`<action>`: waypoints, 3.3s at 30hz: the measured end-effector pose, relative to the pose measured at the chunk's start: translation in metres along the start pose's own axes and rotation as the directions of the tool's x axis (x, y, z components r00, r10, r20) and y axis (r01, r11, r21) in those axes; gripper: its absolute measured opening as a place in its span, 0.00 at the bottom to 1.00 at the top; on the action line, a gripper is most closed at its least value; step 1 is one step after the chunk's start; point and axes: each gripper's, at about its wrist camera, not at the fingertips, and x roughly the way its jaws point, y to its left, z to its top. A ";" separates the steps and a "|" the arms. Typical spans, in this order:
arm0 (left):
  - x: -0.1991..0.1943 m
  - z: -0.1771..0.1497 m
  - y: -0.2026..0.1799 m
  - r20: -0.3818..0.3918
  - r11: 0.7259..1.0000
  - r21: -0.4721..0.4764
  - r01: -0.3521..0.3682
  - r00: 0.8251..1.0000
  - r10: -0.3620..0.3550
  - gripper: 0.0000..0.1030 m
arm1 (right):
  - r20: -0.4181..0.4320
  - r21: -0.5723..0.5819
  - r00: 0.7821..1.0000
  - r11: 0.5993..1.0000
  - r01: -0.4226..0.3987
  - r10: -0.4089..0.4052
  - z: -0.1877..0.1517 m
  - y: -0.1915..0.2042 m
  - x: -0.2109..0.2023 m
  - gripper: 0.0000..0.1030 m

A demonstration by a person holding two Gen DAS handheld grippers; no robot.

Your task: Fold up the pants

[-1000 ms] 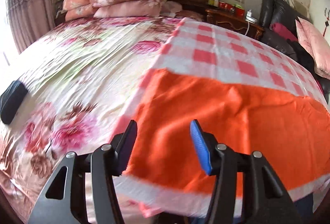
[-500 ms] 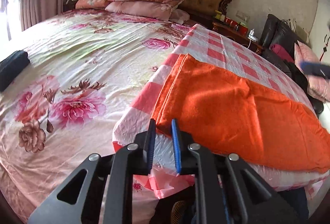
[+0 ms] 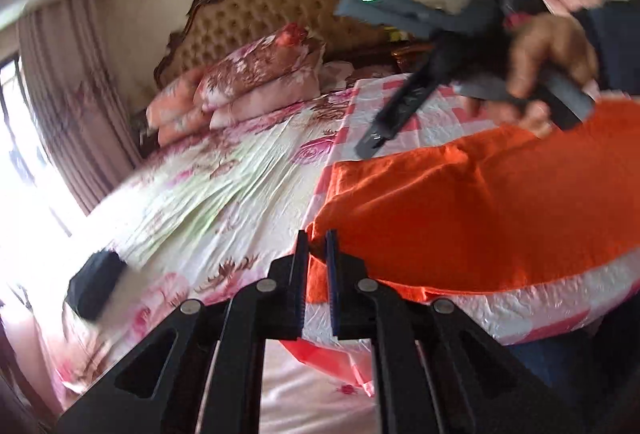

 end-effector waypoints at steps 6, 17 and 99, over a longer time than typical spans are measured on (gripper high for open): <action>0.039 -0.012 0.027 -0.175 0.979 -0.189 0.080 0.978 -0.113 0.08 | -0.068 0.061 0.993 0.994 -0.096 0.100 0.004 -0.016 0.018 0.81; 0.041 -0.021 0.021 -0.185 0.981 -0.176 0.077 0.977 -0.110 0.08 | -0.120 -0.085 0.990 0.992 -0.090 0.080 0.003 0.014 0.025 0.35; 0.087 -0.004 0.039 -0.302 0.915 -0.364 0.171 0.908 -0.290 0.62 | -0.350 0.782 0.769 0.286 0.554 -0.534 -0.549 -0.174 -0.368 0.06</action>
